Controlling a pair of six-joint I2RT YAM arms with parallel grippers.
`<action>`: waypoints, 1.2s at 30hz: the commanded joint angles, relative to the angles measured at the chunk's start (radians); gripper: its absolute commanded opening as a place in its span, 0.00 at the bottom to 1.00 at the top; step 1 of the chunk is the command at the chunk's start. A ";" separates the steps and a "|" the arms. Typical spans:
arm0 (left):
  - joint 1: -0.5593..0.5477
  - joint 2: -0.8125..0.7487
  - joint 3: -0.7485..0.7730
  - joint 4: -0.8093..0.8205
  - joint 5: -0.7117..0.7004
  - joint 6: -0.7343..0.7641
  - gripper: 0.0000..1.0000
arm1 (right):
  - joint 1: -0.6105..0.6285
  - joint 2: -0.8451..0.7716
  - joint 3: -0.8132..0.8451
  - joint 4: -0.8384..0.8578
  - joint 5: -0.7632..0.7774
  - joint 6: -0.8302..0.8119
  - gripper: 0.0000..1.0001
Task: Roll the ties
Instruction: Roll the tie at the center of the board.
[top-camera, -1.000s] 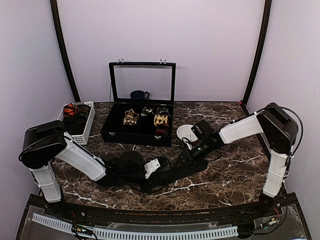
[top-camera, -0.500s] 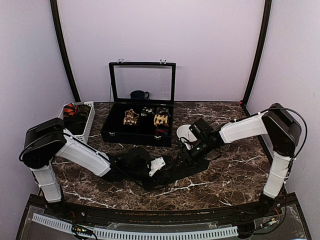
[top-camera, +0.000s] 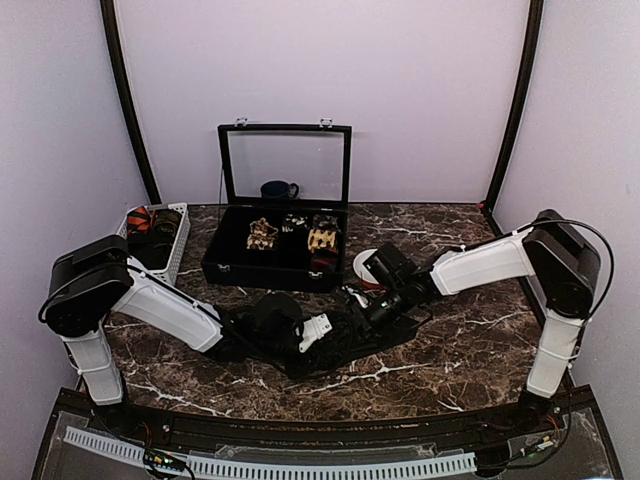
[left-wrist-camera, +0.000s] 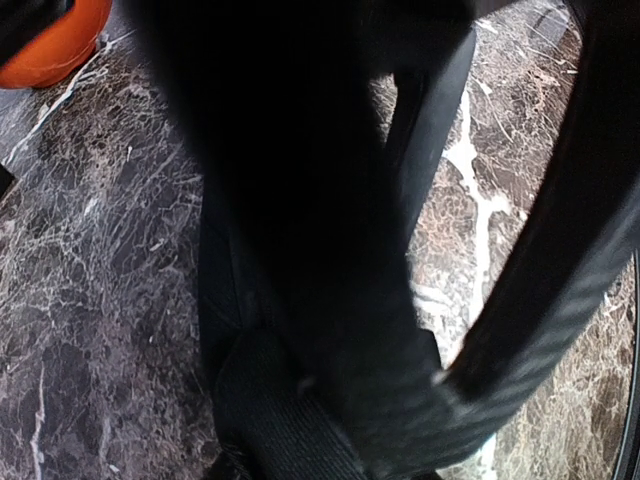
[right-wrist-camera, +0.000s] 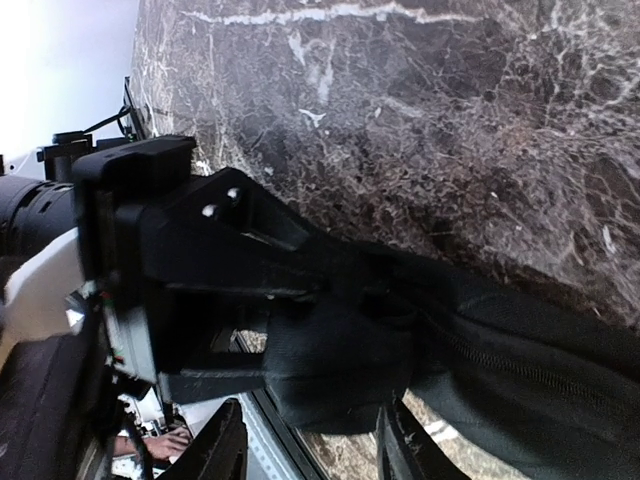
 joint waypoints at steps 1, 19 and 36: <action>-0.001 0.052 -0.016 -0.147 0.001 0.013 0.33 | 0.014 0.054 0.031 0.047 -0.025 0.014 0.43; 0.036 -0.009 -0.035 -0.038 0.061 0.024 0.72 | -0.016 0.122 0.040 -0.019 0.013 -0.050 0.00; 0.019 0.041 -0.244 0.675 -0.016 -0.137 0.90 | -0.104 0.159 -0.075 0.000 0.097 -0.143 0.00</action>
